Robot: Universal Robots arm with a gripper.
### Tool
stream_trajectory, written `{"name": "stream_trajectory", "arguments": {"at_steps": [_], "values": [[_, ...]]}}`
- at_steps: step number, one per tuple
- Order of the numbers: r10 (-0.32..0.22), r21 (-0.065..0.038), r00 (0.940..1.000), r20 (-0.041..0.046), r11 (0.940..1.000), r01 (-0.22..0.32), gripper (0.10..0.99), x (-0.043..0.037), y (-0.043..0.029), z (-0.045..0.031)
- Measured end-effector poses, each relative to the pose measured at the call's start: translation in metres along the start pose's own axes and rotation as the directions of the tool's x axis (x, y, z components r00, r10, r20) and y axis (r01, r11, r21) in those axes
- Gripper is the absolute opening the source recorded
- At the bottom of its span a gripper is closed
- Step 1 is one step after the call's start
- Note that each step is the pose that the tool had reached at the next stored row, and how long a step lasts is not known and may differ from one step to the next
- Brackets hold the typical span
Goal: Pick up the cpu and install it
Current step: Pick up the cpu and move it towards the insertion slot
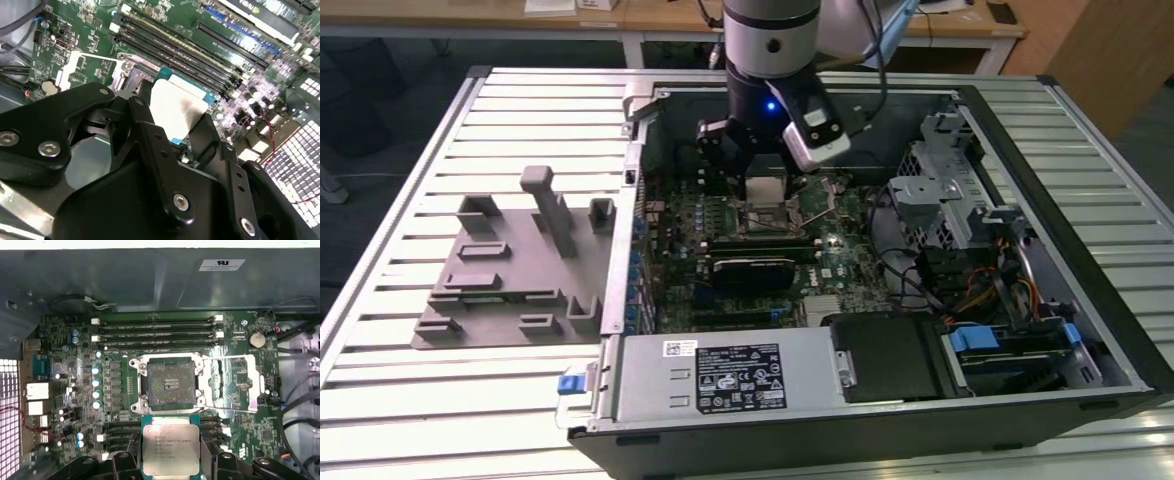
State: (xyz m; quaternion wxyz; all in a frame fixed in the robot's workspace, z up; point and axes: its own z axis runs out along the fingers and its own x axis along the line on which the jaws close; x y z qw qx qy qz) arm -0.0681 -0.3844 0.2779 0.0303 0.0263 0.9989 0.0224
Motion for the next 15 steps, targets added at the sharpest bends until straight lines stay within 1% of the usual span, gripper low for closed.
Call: {"name": "stream_trajectory", "arguments": {"at_steps": [7,11,15], "values": [[0.000,0.000,1.0000,-0.0026,1.0000,0.000,0.545,0.0011,0.0105,0.0088],[0.000,0.000,1.0000,-0.0030,1.0000,0.000,0.545,0.0018,0.0196,0.0134],[0.000,0.000,1.0000,-0.0040,1.0000,0.000,0.545,0.0015,0.0247,0.0196]]}}
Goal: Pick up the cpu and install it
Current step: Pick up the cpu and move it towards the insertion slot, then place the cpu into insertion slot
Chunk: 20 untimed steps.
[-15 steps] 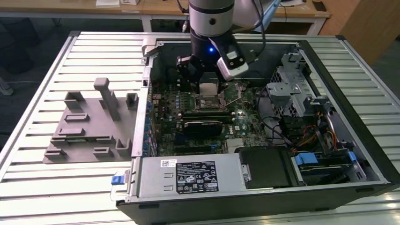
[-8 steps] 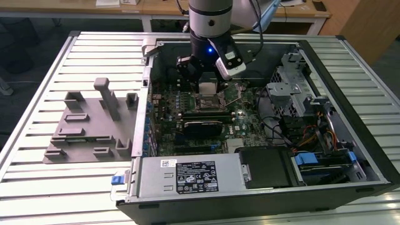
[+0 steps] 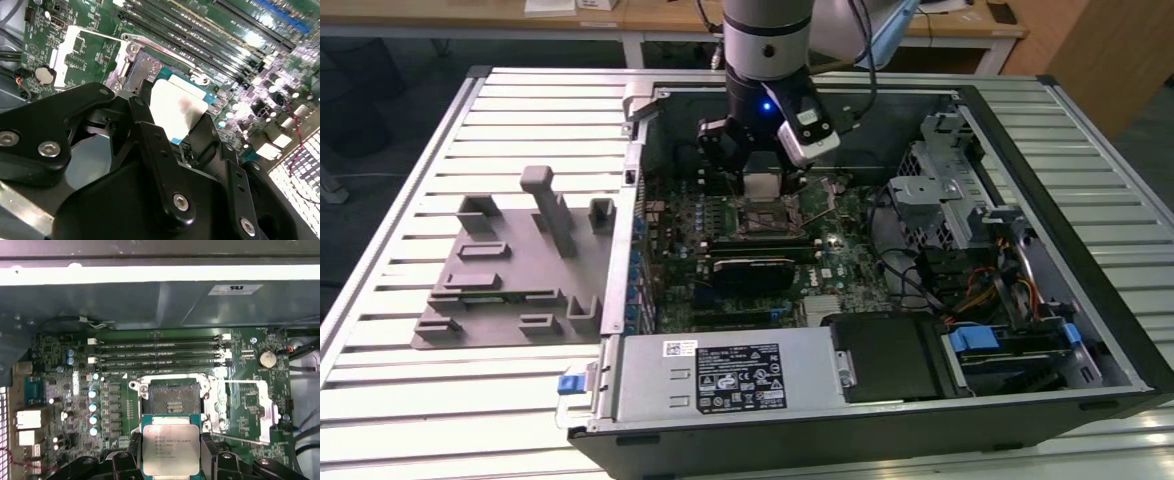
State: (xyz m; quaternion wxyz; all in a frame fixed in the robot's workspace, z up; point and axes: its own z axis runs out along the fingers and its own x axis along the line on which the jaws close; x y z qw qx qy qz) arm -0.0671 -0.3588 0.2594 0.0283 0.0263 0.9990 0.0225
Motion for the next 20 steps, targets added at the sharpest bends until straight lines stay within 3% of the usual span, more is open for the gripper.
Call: {"name": "stream_trajectory", "arguments": {"at_steps": [9,20], "values": [[0.000,0.000,1.0000,-0.0002,1.0000,0.000,0.545,-0.0132,0.0011,0.0094],[0.000,0.000,1.0000,-0.0002,1.0000,0.000,0.545,-0.0147,0.0012,0.0109]]}}
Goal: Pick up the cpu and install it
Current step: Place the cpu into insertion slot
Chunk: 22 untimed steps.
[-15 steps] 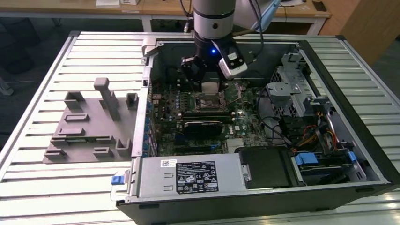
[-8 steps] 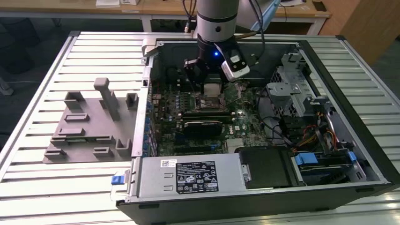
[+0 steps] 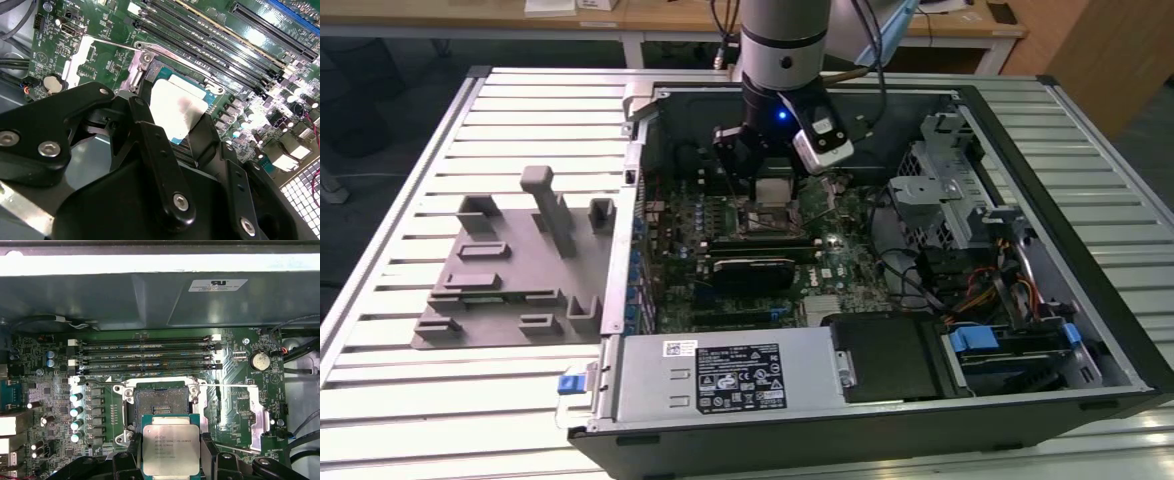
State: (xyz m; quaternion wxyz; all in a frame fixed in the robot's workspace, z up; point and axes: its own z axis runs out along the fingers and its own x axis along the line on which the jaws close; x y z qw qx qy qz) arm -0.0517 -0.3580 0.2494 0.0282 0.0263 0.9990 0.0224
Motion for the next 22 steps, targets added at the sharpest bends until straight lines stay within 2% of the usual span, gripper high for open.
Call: {"name": "stream_trajectory", "arguments": {"at_steps": [11,16,19,22], "values": [[0.002,0.000,1.0000,0.0001,1.0000,-0.002,0.545,-0.0003,0.0000,0.0002],[0.075,0.004,0.9972,0.0037,0.9972,-0.075,0.545,-0.0003,0.0000,0.0004],[0.128,0.007,0.9917,0.0065,0.9917,-0.128,0.545,-0.0002,0.0000,0.0007],[0.182,0.009,0.9833,0.0094,0.9832,-0.182,0.545,-0.0002,0.0000,0.0009]]}}
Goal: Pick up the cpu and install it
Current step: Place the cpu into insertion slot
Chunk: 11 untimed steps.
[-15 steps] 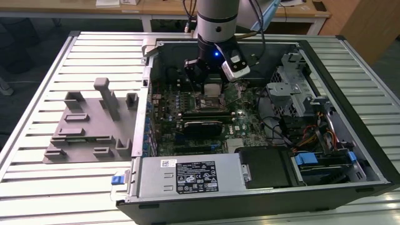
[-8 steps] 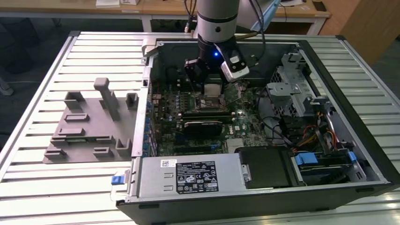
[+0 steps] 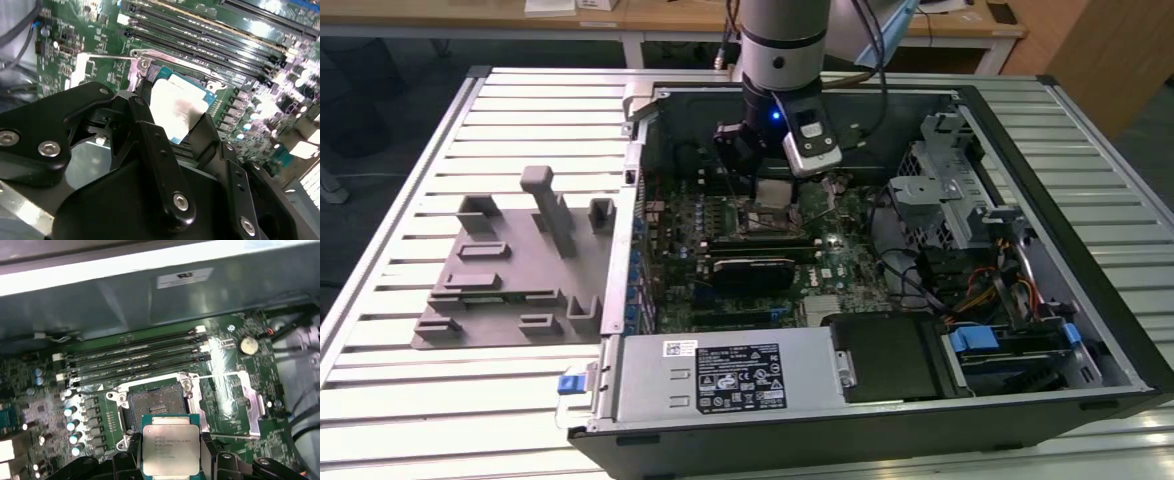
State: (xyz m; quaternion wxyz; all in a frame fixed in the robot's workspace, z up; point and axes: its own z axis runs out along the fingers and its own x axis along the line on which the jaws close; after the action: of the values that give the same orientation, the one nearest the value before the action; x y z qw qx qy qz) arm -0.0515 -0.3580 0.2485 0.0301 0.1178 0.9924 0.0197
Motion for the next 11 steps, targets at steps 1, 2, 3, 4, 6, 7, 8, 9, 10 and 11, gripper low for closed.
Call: {"name": "stream_trajectory", "arguments": {"at_steps": [1,2,3,4,6,7,8,9,10,11], "values": [[0.018,0.001,0.9998,0.0008,0.9998,-0.018,0.545,0.0000,0.0000,0.0000],[0.036,0.002,0.9994,0.0017,0.9994,-0.036,0.545,0.0000,0.0000,0.0001],[0.054,0.003,0.9985,0.0025,0.9985,-0.054,0.545,0.0000,0.0000,0.0002],[0.073,0.004,0.9973,0.0035,0.9973,-0.073,0.545,0.0000,0.0000,0.0003],[0.109,0.006,0.9940,0.0054,0.9940,-0.109,0.545,0.0000,0.0000,0.0004],[0.127,0.007,0.9919,0.0063,0.9919,-0.127,0.545,0.0000,0.0000,0.0005],[0.145,0.008,0.9895,0.0072,0.9895,-0.145,0.545,0.0000,0.0000,0.0005],[0.162,0.008,0.9867,0.0083,0.9867,-0.162,0.545,0.0000,0.0000,0.0006],[0.180,0.009,0.9836,0.0092,0.9836,-0.180,0.545,0.0000,0.0000,0.0007],[0.199,0.010,0.9800,0.0103,0.9800,-0.199,0.545,0.0000,0.0000,0.0007]]}}
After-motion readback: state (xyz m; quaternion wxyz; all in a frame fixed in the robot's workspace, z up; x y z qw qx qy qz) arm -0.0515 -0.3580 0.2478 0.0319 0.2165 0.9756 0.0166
